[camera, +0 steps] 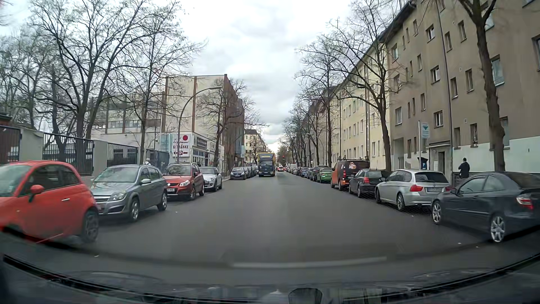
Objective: Follow the waypoints while adhering to traffic rules and regulations
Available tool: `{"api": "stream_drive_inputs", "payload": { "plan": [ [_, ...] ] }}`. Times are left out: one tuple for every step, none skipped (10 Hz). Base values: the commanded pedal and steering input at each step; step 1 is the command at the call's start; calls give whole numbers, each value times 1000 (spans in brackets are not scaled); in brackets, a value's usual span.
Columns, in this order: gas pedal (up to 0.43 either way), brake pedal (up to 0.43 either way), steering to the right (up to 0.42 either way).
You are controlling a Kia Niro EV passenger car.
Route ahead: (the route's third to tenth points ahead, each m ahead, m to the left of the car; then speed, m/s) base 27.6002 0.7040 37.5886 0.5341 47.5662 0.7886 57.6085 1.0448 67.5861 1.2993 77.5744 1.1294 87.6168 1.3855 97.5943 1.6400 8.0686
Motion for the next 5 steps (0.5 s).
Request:
{"api": "stream_drive_inputs", "payload": {
  "plan": [
    [0, 18, 32],
    [0, 18, 32],
    [0, 12, 32],
    [0, 12, 32],
    [0, 18, 31]
  ]
}}
